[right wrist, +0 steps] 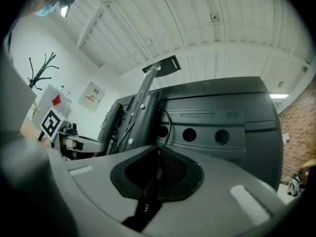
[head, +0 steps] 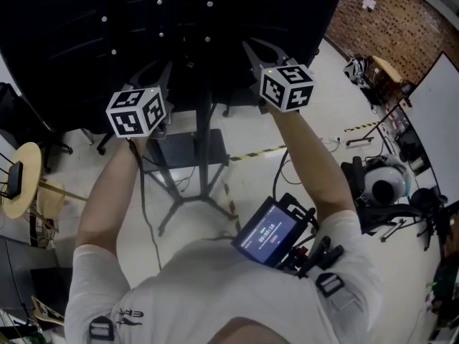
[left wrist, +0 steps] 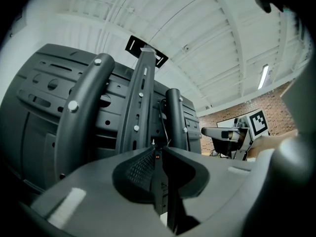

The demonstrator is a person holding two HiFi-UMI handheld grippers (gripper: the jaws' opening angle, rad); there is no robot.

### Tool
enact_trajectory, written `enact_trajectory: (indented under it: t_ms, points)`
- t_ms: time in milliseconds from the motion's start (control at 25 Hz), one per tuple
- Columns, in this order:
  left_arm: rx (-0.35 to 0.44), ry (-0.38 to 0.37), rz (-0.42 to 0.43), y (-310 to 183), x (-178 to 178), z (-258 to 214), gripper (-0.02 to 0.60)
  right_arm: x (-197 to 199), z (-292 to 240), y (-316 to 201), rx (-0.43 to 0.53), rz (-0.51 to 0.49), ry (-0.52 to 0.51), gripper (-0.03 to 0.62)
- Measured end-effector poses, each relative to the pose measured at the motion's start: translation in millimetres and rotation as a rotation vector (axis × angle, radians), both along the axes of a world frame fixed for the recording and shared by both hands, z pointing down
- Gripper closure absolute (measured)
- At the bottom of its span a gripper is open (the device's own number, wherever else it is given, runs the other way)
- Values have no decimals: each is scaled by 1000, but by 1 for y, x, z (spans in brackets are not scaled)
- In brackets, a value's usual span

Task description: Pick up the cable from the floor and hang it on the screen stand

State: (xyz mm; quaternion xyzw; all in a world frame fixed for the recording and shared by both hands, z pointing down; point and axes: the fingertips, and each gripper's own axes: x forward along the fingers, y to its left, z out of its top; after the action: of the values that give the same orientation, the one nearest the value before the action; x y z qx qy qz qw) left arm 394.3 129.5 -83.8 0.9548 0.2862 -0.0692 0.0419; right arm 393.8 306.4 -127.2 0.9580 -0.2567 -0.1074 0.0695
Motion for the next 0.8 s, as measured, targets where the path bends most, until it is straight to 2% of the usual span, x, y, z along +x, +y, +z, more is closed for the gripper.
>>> enact_trajectory:
  t_ms: [440, 800]
  points:
    - [-1, -59, 118, 18, -41, 35, 555, -50, 49, 2, 0, 43, -62, 569]
    - [-26, -96, 88, 31, -71, 58, 564, -80, 80, 18, 35, -15, -105, 572]
